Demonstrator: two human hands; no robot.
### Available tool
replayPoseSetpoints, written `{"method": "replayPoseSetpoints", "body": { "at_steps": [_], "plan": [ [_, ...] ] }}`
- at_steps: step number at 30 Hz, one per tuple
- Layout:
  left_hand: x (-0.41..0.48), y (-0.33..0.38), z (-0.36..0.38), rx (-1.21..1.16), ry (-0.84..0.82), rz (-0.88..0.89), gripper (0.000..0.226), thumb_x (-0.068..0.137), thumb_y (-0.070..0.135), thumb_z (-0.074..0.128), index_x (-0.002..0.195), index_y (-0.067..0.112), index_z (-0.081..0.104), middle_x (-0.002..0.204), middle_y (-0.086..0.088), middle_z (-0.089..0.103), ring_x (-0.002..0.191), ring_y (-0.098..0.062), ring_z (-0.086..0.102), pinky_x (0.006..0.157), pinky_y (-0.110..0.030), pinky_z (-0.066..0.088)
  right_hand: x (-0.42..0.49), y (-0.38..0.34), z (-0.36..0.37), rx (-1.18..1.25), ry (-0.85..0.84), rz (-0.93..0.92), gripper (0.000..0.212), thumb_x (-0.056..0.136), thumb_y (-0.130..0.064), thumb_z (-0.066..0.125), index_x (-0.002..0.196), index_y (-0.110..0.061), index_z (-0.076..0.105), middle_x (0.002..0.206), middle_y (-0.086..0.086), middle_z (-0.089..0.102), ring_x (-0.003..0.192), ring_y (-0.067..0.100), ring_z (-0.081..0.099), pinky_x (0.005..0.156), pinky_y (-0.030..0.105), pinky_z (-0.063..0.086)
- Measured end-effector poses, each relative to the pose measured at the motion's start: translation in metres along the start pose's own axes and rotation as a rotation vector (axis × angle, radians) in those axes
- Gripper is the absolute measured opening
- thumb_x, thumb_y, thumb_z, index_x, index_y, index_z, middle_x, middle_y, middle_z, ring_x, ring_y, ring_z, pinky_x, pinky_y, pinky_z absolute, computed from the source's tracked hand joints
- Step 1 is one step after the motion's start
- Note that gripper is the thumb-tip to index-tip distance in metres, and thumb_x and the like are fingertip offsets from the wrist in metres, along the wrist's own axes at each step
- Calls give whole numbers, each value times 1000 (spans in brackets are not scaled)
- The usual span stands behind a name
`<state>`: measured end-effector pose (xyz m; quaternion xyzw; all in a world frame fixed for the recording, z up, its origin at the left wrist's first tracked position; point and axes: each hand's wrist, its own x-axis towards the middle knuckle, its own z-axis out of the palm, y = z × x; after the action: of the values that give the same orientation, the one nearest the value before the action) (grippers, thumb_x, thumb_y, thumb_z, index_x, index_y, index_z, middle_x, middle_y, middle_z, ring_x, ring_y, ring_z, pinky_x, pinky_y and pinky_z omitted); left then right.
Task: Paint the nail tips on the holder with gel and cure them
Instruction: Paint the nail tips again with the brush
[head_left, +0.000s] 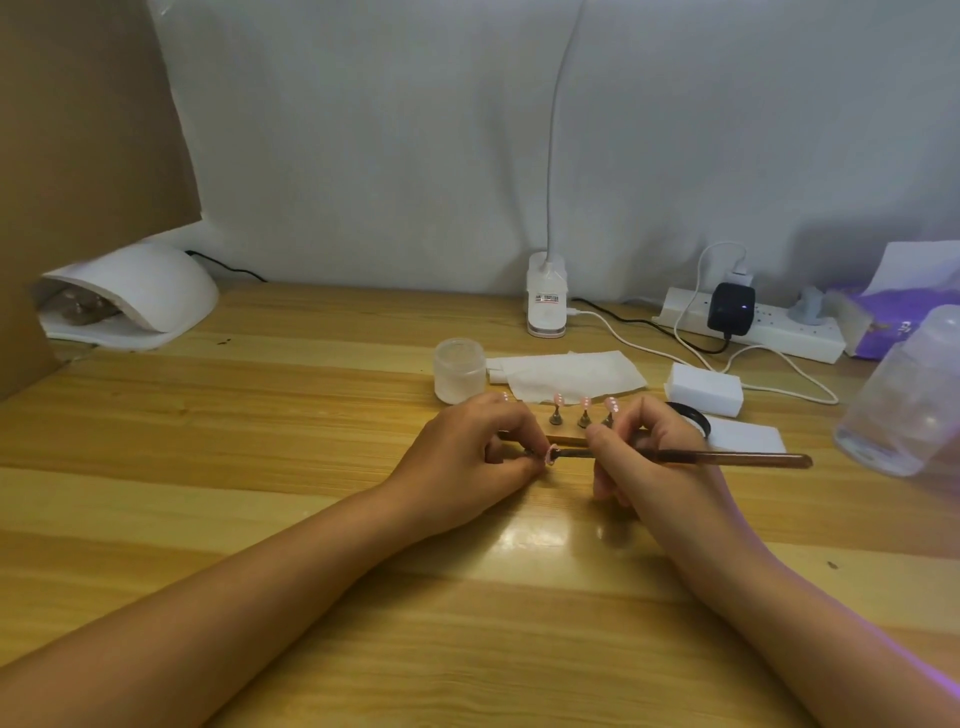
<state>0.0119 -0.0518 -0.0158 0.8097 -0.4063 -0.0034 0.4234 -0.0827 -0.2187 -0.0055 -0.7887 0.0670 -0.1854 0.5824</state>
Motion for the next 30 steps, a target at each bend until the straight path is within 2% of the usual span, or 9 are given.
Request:
{"method": "replayPoseSetpoints", "body": {
  "at_steps": [9,16,20,24,28,30],
  "plan": [
    [0,-1,1,5,-8,9,5,85,21,75,89,23,72,93,9,63,60,-6,46,61,-19,36,2,2,-3,83,42,42,22,93,-18,60,87,1,52,56,4,61,49,7,54,49,17,44],
    [0,-3,1,25,-6,11,11,84,15,75,92,23,73,88,7,64,60,-7,48,59,-23,39,-1,-1,0,49,-70,-23,21,94,-20,61,80,-8,51,57,4,66,47,4,53,48,14,40],
    [1,-4,2,21,1,12,11,84,14,75,91,24,73,81,11,61,59,-6,46,58,-21,36,-1,1,1,29,-62,-29,20,94,-18,61,81,-6,51,58,5,66,50,4,56,51,12,41],
    [1,-5,2,6,-1,18,11,86,15,74,88,25,73,80,13,62,59,-5,46,58,-20,35,1,1,0,-9,-19,-11,18,94,-17,60,84,-5,52,56,5,64,50,6,56,52,18,43],
    [0,-6,3,-1,0,14,9,87,17,74,88,26,73,76,16,60,58,-4,45,57,-19,34,0,1,-1,-27,8,-15,16,93,-14,60,83,-4,53,58,9,64,53,14,58,55,30,46],
    [1,-7,3,-2,4,14,8,87,18,74,88,26,73,74,16,60,58,-5,45,57,-21,35,1,2,-1,-7,29,-11,16,92,-13,60,82,-4,53,55,7,62,52,14,57,53,28,45]
  ]
}}
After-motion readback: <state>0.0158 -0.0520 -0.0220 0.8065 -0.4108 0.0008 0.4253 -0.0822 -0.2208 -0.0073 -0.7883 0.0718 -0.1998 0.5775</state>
